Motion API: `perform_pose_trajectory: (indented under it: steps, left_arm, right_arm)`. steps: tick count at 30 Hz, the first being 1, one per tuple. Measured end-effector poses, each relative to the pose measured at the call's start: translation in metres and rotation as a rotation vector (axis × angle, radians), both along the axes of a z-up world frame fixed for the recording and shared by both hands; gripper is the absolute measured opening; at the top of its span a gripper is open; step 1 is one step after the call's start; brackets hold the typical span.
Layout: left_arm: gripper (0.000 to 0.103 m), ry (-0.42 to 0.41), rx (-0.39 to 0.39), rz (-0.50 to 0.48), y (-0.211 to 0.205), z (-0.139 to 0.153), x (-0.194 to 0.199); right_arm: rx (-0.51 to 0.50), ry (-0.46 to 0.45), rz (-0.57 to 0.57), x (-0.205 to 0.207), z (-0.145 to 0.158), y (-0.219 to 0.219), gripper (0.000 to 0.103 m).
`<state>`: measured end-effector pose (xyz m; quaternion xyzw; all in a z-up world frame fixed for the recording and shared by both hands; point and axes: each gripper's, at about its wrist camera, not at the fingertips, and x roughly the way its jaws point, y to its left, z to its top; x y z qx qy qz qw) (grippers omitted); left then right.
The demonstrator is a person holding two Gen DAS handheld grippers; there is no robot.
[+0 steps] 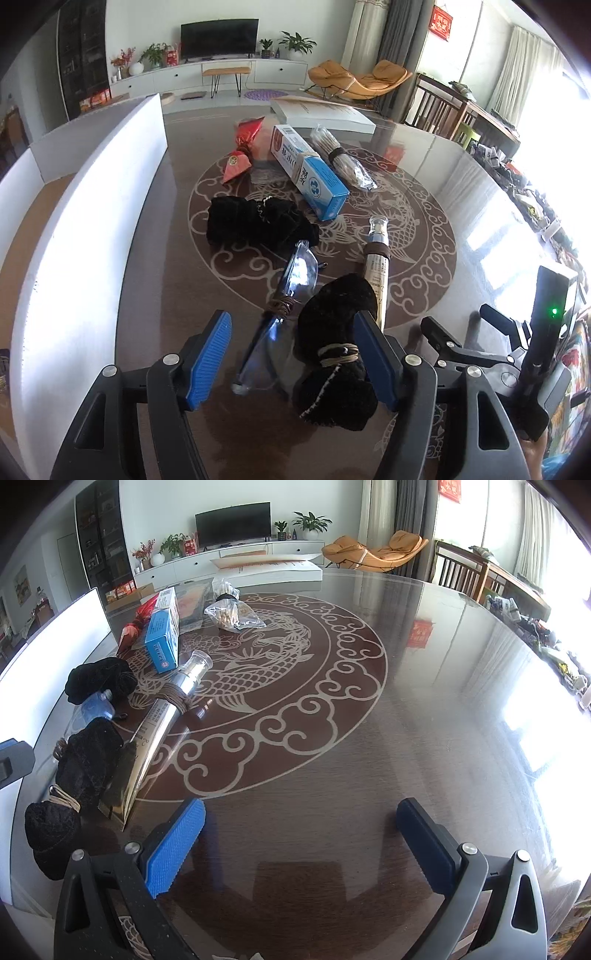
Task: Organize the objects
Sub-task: 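Reach the left gripper to the clear glasses while the right reaches the black pouch, then grasp the clear glasses with the left gripper while the right grasps the black drawstring pouch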
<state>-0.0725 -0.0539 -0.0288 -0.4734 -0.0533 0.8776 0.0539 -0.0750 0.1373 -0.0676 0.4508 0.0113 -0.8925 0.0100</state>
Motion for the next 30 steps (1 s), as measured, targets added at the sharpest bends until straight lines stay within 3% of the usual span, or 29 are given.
perform_pose_trajectory:
  steps: [4,12,15,18,22,23,24,25,26,30]
  left_arm:
    - [0.068,-0.026,-0.018,-0.006,0.006,-0.011,-0.017]
    - [0.068,-0.066,-0.085,0.116,-0.015,-0.027,-0.038]
    - [0.068,-0.121,-0.099,0.084,-0.013,-0.041,-0.038]
    - [0.07,-0.094,-0.158,0.024,0.003,-0.047,-0.029]
    - [0.07,-0.076,-0.151,-0.036,0.018,-0.047,-0.027]
    - [0.068,-0.074,-0.152,-0.031,0.018,-0.047,-0.029]
    - [0.054,-0.065,-0.161,-0.027,0.017,-0.045,-0.029]
    - [0.029,-0.061,-0.158,-0.034,0.016,-0.043,-0.029]
    - [0.024,-0.07,-0.161,-0.048,0.016,-0.042,-0.029]
    - [0.023,-0.082,-0.155,-0.079,0.015,-0.039,-0.012]
  right_arm:
    - [0.0,0.0,0.0,0.0,0.0,0.0,0.103]
    - [0.0,0.0,0.0,0.0,0.0,0.0,0.103]
    - [0.0,0.0,0.0,0.0,0.0,0.0,0.103]
    - [0.0,0.0,0.0,0.0,0.0,0.0,0.103]
    - [0.0,0.0,0.0,0.0,0.0,0.0,0.103]
    - [0.0,0.0,0.0,0.0,0.0,0.0,0.103]
    - [0.0,0.0,0.0,0.0,0.0,0.0,0.103]
    - [0.0,0.0,0.001,0.0,0.0,0.0,0.103]
    - [0.0,0.0,0.001,0.0,0.0,0.0,0.103]
    - [-0.002,-0.01,0.016,0.0,0.0,0.001,0.103]
